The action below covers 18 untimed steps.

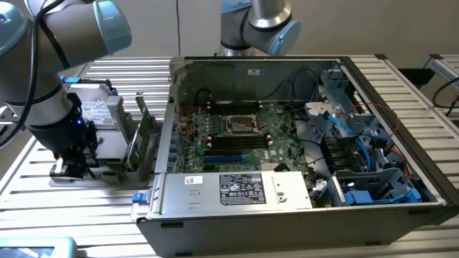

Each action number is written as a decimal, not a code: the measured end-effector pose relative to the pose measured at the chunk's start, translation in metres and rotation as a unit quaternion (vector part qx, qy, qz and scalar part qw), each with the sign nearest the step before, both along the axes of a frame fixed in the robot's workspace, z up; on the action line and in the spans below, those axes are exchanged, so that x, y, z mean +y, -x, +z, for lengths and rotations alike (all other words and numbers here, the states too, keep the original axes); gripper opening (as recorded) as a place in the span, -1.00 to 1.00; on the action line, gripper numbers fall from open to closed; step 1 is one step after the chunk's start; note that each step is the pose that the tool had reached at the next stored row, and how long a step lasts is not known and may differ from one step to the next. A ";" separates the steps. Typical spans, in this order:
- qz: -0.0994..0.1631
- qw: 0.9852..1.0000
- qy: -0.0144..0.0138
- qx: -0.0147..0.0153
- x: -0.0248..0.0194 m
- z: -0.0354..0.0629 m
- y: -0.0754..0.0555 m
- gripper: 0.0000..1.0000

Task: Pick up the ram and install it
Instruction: 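Pick up the ram and move it above insertion slot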

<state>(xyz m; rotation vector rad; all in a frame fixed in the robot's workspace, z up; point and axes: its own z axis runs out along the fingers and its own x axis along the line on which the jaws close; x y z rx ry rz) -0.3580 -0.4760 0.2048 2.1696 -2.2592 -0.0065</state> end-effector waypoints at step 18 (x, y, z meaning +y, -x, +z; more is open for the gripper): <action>0.000 1.000 0.004 0.000 0.0001 0.0212 0.001 -0.74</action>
